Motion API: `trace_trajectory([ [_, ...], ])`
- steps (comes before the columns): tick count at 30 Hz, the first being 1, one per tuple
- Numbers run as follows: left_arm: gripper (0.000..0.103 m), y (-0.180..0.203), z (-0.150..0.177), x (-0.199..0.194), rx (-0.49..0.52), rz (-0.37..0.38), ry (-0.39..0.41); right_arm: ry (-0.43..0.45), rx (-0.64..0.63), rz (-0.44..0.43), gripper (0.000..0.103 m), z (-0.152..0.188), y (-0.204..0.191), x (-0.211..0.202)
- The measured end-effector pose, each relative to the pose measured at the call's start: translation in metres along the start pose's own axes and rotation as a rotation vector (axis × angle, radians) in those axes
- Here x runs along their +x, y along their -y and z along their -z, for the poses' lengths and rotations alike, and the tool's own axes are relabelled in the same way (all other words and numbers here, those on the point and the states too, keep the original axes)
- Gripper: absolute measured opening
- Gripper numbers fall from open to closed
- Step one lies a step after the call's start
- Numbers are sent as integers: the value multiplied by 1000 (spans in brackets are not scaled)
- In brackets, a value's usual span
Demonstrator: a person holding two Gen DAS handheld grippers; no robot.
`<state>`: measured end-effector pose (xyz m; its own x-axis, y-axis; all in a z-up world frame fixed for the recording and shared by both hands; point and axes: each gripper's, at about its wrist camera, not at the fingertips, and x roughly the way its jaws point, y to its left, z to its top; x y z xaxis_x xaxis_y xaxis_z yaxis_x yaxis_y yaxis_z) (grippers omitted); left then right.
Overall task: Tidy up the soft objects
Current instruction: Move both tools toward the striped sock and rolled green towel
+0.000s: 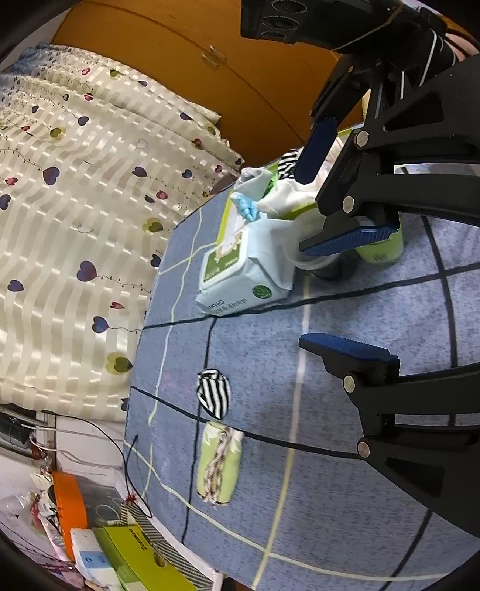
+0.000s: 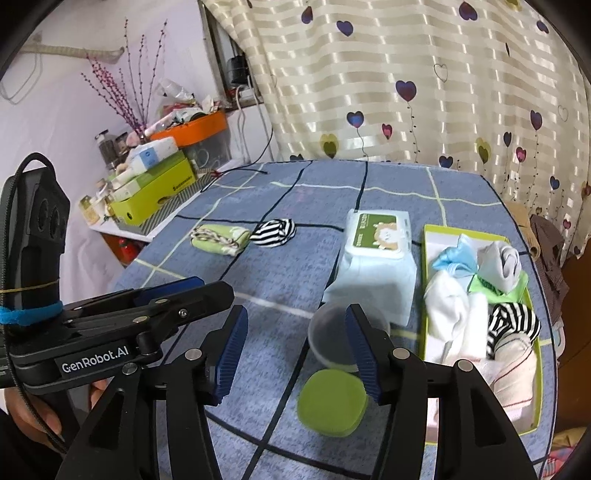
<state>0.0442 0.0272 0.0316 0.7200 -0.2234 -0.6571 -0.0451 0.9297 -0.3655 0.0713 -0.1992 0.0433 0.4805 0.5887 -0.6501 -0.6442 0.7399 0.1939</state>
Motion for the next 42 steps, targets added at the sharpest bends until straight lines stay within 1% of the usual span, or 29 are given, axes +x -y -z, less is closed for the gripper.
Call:
trace_trajectory([
  [8,45,-9,12,-4,-2,-18,-16,-22,1,-18,55,9,-8,5],
  [14,45,-25,12,-6,-32,-38,-16,-29,-2,-23,55,7,-12,10],
  [19,45,-43,8,-12,-64,-54,2,-41,-19,-30,55,-2,-23,20],
  [26,45,-79,1,-20,-128,-87,37,-50,-57,-30,55,-21,-41,38],
  [32,45,-104,-6,-21,-159,-110,47,-72,-79,-33,55,-39,-51,64],
  [39,45,-133,-13,-18,-197,-140,50,-114,-61,-39,55,-62,-57,107],
  [42,45,-143,-16,-16,-213,-146,52,-138,-59,-37,57,-72,-59,127],
])
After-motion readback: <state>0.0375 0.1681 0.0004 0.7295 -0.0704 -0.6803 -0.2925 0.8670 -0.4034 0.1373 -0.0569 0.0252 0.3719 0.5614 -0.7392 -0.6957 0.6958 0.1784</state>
